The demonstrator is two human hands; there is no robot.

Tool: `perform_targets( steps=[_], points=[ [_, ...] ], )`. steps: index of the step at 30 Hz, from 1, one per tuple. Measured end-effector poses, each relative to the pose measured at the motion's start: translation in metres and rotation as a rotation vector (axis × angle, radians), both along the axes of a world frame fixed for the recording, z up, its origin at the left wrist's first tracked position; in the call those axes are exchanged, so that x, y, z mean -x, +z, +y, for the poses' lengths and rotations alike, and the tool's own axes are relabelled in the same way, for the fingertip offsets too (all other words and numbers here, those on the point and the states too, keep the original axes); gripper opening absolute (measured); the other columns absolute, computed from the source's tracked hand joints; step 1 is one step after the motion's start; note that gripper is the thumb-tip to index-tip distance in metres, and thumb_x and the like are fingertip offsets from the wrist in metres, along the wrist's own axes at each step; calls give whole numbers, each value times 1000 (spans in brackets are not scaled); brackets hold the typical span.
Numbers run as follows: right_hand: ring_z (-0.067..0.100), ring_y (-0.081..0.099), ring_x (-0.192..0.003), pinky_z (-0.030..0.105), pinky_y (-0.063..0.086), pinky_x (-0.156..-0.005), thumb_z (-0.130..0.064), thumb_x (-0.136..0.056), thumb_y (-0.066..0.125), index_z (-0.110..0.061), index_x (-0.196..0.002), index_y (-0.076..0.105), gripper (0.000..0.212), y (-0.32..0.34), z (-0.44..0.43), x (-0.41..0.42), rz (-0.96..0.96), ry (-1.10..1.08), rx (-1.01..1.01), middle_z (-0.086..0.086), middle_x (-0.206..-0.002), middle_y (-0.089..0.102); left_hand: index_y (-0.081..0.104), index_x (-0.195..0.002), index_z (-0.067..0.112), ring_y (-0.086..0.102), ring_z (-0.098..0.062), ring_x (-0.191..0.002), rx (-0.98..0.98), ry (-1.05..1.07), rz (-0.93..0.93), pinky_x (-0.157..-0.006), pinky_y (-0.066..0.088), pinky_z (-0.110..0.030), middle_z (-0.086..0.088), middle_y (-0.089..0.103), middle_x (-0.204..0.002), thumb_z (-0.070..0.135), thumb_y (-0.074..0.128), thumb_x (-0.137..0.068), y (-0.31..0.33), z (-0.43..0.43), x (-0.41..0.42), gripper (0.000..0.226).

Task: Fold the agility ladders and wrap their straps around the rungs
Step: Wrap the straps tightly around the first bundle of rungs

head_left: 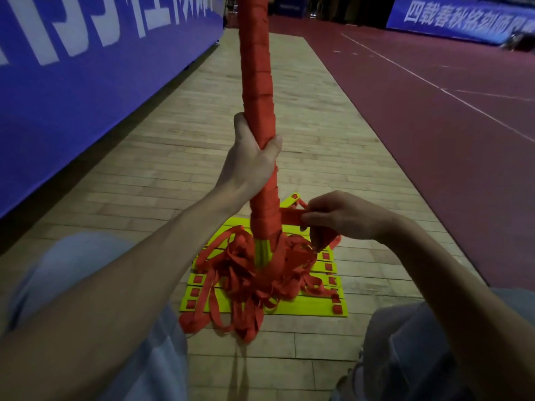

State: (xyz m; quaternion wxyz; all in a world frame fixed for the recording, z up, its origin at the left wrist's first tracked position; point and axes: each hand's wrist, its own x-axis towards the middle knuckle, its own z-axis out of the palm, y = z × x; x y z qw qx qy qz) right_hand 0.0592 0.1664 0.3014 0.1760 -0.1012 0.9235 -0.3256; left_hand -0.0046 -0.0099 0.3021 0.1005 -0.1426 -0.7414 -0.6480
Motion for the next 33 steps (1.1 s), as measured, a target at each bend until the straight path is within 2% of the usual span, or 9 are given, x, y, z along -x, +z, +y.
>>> perform_targets(
  steps=[4, 10, 13, 16, 19, 24, 28, 31, 33],
  points=[
    [21, 51, -54, 33, 42, -52, -23, -103, 48, 7, -99, 64, 34, 1, -13, -6, 4, -159, 267, 2, -59, 57, 26, -120, 16, 56, -10, -85, 18, -27, 64, -83, 54, -40, 7, 49, -97, 20, 54, -99, 0, 5, -3, 35],
    [11, 57, -64, 32, 45, -59, -92, -59, 49, -25, -83, 58, 71, -8, -39, -21, 313, -97, -278, -8, -71, 61, 17, -143, 22, 45, -18, -107, -152, -145, -172, -96, 43, -41, -5, 39, -120, 36, 58, -80, -1, 8, -11, 76],
    [13, 56, -59, 30, 40, -53, -82, -67, 59, -25, -74, 57, 57, -21, -52, -21, 445, -156, -344, -7, -61, 55, 32, -136, 14, 46, -16, -97, -247, -250, -323, -88, 42, -35, -5, 42, -110, 27, 61, -76, -4, 11, -15, 67],
    [10, 52, -51, 26, 34, -49, -58, -73, 70, -24, -62, 51, 41, -23, -55, -19, 481, -190, -254, -7, -53, 51, 50, -110, 9, 49, -9, -77, -243, -344, -328, -72, 44, -23, 0, 49, -88, 4, 63, -89, -2, 10, -15, 25],
    [6, 48, -45, 18, 35, -44, -42, -74, 76, -23, -62, 52, 33, -19, -46, -16, 409, -167, -79, -7, -51, 52, 60, -99, 11, 58, -6, -68, -237, -381, -297, -64, 48, -20, 5, 59, -77, 2, 72, -81, 8, 4, -14, 24],
    [18, 62, -62, 39, 51, -62, -50, -68, 74, -22, -78, 64, 31, -11, -38, -17, 233, 100, 213, 2, -70, 67, 61, -86, 15, 63, -21, -70, -419, -514, -365, -59, 55, -27, -2, 62, -71, 12, 75, -68, 18, -5, -18, 23],
    [30, 68, -77, 51, 54, -72, -57, -65, 74, -15, -85, 69, 46, -14, -37, -11, 197, 135, 210, 9, -80, 72, 59, -113, 12, 71, -30, -87, -505, -726, -408, -83, 60, -41, -11, 71, -98, 0, 64, -79, 20, -10, -25, 37],
    [36, 70, -87, 55, 56, -80, -46, -74, 80, -2, -93, 71, 49, -13, -35, -9, 60, 195, 236, 16, -91, 74, 54, -123, 5, 65, -22, -61, -394, -667, -387, -63, 58, -35, -9, 70, -86, -3, 64, -77, 19, -8, -26, 48],
    [30, 68, -75, 44, 61, -66, -28, -84, 77, 4, -91, 69, 34, -10, -30, -7, -26, 208, 224, 15, -85, 73, 51, -124, 1, 59, -21, -54, -339, -592, -378, -54, 54, -33, -9, 62, -79, -8, 65, -79, 17, -7, -23, 47]
  ],
)
